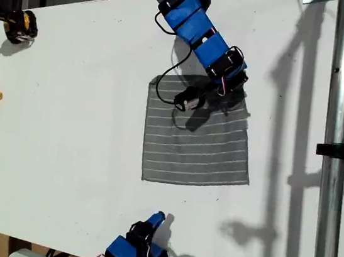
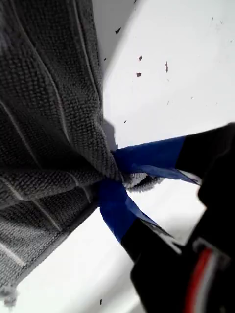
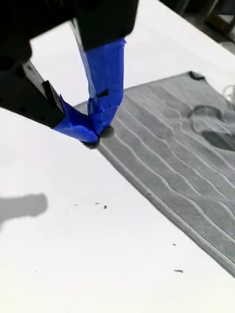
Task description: Grasp corners of a towel and fold twice.
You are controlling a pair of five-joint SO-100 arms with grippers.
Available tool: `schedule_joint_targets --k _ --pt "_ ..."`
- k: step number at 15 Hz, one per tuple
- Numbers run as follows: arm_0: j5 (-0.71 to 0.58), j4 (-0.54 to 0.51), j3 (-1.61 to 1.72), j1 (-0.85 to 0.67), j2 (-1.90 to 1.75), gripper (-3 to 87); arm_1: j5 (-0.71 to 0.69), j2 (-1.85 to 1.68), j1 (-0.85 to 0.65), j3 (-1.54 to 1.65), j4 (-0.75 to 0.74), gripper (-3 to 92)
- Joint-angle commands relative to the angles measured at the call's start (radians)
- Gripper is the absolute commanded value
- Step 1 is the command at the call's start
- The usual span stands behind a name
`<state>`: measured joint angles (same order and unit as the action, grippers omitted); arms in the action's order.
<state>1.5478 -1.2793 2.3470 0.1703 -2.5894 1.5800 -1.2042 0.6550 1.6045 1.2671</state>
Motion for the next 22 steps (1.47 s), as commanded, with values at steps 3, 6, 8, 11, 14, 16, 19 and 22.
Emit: schedule_joint_targets --k 3,6,8,11,14,16,19,22 --pt "-0.12 -0.046 -0.726 0.124 0.775 -1.6 -0.011 -0.006 -0.023 -0.037 0.0 -0.2" --pt "-0.14 -0.098 -1.114 0.207 1.127 -1.6 -0.011 -0.006 -0.026 -0.037 0.0 -0.2" --pt "-0.15 -0.13 -1.318 0.241 1.281 -1.6 -0.017 -0.009 -0.029 -0.04 0.002 -0.2" --pt "-0.152 -0.114 -1.374 0.256 1.351 -1.6 -0.021 -0.012 -0.031 -0.041 0.009 -0.2" --pt "-0.181 -0.069 -1.371 0.261 1.353 -0.7 -0.021 -0.014 -0.032 -0.041 0.014 -0.2" --pt "-0.221 -0.021 -1.371 0.281 1.355 21.1 -0.021 -0.014 -0.032 -0.041 0.015 -0.2" --pt "-0.242 0.006 -1.381 0.319 1.344 30.2 -0.02 -0.014 -0.028 -0.044 0.015 -0.2" --pt "-0.239 -0.041 -1.364 0.331 1.335 34.7 -0.02 -0.014 -0.029 -0.046 0.015 -0.2"
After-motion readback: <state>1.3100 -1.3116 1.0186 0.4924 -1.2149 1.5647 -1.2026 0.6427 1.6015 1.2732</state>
